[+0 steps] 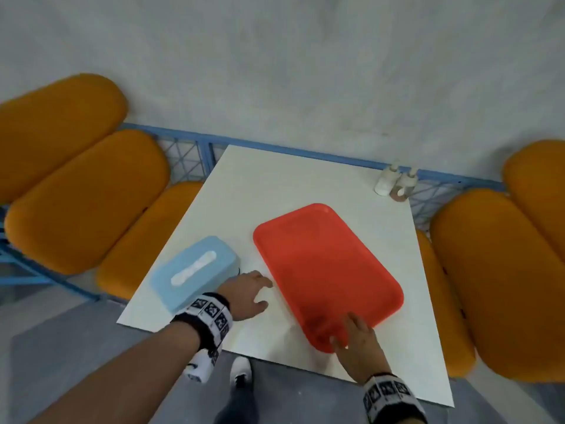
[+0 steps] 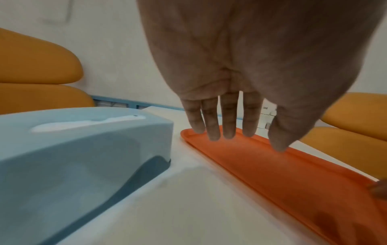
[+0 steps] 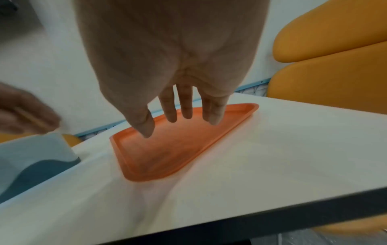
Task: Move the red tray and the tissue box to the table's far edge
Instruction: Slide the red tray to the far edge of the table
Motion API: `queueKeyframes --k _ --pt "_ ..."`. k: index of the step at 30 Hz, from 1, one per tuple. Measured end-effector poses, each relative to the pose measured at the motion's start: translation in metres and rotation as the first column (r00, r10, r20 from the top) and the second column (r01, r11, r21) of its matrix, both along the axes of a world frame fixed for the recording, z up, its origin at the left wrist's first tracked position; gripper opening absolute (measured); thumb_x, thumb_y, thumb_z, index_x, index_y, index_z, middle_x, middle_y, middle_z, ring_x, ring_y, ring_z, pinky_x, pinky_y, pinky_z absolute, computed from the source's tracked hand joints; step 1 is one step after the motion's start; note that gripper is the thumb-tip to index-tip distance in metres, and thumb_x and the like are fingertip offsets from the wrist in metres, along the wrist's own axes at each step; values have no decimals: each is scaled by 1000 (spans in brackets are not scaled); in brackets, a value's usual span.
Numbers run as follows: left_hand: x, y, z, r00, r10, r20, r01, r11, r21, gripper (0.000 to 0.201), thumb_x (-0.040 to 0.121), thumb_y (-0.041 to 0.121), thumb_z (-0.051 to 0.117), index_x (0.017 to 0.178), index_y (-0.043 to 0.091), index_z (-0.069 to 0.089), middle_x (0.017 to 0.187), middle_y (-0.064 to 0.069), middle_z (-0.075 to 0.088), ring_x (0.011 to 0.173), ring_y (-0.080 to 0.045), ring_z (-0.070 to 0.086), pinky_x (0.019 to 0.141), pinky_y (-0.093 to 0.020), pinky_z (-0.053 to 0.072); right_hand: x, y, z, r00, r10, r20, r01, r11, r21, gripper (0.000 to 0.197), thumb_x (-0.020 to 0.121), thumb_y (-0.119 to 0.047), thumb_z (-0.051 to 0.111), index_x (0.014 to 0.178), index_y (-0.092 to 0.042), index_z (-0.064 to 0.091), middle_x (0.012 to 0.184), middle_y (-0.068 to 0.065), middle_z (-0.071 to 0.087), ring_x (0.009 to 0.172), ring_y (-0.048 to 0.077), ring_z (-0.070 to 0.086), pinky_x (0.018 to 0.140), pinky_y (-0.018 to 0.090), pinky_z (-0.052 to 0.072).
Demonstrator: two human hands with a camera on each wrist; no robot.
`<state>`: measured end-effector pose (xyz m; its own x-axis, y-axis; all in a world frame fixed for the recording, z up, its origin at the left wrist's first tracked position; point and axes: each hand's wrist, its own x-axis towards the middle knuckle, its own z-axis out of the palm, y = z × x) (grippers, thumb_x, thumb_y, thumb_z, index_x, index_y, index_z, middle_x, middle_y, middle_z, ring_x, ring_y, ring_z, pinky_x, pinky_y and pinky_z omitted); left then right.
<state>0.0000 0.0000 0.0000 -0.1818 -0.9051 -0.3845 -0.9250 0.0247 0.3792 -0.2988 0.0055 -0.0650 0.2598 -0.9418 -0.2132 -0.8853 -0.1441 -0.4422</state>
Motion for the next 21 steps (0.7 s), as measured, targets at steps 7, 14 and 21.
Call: queueKeyframes --k 7,14,21 --pt "-1 -75 -32 968 -105 227 92 994 67 80 84 38 66 150 26 23 153 -14 29 137 -35 34 107 -51 41 22 -4 -45 980 74 -187 -49 989 136 98 72 -73 49 146 -12 28 155 15 29 140 41 24 115 50 25" --pt "10 -148 -68 936 -195 293 132 967 220 100 77 47 74 154 29 12 164 -11 5 148 -39 13 118 -54 24 24 -7 -63 968 83 -238 -62 994 95 87 70 -71 55 135 -15 50 144 19 47 126 51 44 96 63 41" --pt "12 -176 -81 959 -150 242 96 971 219 76 82 56 61 145 22 34 151 -12 32 132 -40 40 104 -55 45 2 -78 -56 949 120 -291 -85 988 130 92 60 -63 57 140 -20 41 153 10 36 137 36 35 111 53 31"
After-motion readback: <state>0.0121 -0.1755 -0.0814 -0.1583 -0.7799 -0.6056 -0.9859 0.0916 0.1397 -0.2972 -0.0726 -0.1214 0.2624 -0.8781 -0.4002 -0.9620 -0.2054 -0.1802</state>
